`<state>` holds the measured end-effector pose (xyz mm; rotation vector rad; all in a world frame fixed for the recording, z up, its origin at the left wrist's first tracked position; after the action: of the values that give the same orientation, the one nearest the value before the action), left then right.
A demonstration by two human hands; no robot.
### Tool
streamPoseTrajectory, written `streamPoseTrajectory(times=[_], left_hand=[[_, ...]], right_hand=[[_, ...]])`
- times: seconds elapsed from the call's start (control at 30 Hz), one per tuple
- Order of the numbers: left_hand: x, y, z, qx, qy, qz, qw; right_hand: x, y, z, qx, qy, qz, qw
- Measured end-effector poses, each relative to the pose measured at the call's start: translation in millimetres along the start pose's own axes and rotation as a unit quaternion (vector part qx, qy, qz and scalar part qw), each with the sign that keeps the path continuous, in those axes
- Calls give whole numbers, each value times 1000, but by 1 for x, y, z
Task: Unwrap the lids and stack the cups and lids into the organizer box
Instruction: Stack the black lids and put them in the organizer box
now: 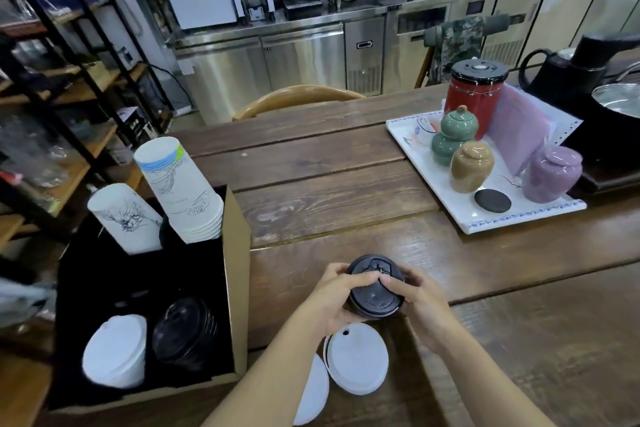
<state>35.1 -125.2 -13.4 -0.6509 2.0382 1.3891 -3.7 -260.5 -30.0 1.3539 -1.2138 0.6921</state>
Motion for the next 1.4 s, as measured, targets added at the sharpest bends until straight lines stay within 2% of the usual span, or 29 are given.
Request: streamPoseTrajectory(times=[0.23, 0.4, 0.5, 0.73, 0.93, 1.17, 1.4], left_hand=[[-23, 30, 39, -64, -2, -52, 997], [-42, 63, 82, -115, -14, -98, 988], [-52, 87, 110, -150, -54, -109, 981], [-63, 136, 168, -194, -33, -146, 969], [-53, 158, 212, -240, 23, -140, 960], [-31, 154, 237, -295, 37, -158, 942], [-18, 148, 248, -327, -14, -132, 936]], right_hand=[[12, -3, -47, -6, 11, 15, 1000], [24, -2, -98, 23, 37, 33, 999], [29, 0, -130, 53, 85, 60, 993], [41, 14, -204, 139, 160, 111, 971], [25, 19, -250, 186, 272, 95, 939], [15, 22, -278, 159, 402, 122, 894], [4, 20, -284, 166, 503, 134, 837]])
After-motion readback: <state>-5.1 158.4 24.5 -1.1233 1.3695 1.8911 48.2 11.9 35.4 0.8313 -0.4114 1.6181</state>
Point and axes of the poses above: each hand's wrist, its own y-axis away from the middle knuckle, its own z-axis out of the back of the hand, x = y × z, the point moved 4 cm from there along -y, towards the middle knuckle, and after that the axes turned 5 degrees about y, right-handed, at the moved point
